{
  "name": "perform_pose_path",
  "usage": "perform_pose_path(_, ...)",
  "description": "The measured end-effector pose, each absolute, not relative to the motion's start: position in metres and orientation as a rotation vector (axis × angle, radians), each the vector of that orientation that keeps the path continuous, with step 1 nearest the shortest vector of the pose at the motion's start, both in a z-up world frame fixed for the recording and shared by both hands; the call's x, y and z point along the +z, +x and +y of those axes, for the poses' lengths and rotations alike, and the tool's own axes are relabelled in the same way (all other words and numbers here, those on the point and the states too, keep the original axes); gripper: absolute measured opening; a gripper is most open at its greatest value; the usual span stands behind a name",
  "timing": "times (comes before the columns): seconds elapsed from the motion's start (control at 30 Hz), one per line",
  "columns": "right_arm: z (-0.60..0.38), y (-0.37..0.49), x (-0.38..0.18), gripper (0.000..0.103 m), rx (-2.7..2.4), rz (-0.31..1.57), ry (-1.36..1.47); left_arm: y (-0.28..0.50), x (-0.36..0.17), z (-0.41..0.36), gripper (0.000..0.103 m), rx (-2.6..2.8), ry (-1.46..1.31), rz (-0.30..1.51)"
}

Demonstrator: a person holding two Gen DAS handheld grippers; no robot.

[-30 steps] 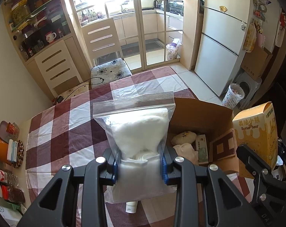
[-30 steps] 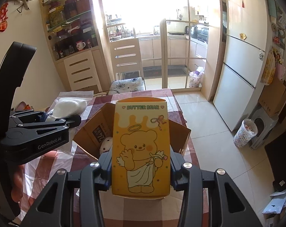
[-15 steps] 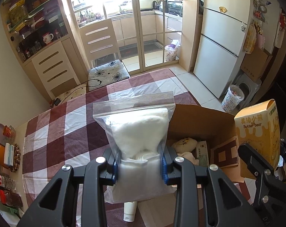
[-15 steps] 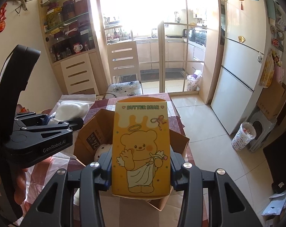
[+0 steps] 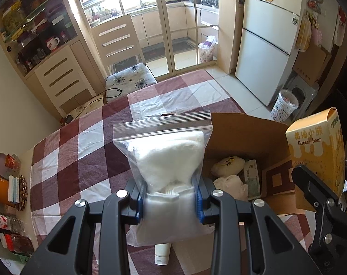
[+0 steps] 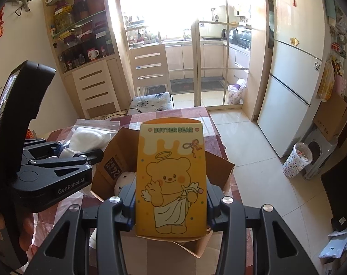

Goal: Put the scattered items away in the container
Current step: 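Carry the cotton bag with the left tool while the right tool carries the Butter Bear box over the box, then open the left tool dropping the cotton bag while the right tool releases the Butter Bear box into the box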

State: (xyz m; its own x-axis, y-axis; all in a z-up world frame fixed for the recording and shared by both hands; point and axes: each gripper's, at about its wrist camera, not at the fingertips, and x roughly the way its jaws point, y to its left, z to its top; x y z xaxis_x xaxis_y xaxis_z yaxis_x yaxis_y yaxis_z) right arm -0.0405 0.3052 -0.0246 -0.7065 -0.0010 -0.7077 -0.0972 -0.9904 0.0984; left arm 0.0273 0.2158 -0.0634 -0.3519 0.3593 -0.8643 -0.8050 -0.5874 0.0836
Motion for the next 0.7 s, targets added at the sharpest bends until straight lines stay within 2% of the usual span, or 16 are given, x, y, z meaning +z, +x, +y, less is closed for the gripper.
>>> perform_pose_path(0.7, 0.313, -0.053, -0.040, 0.045, 2.817, 0.239, -1.238, 0.026, -0.086, 0.242, 0.034, 1.910, -1.160, 0.785)
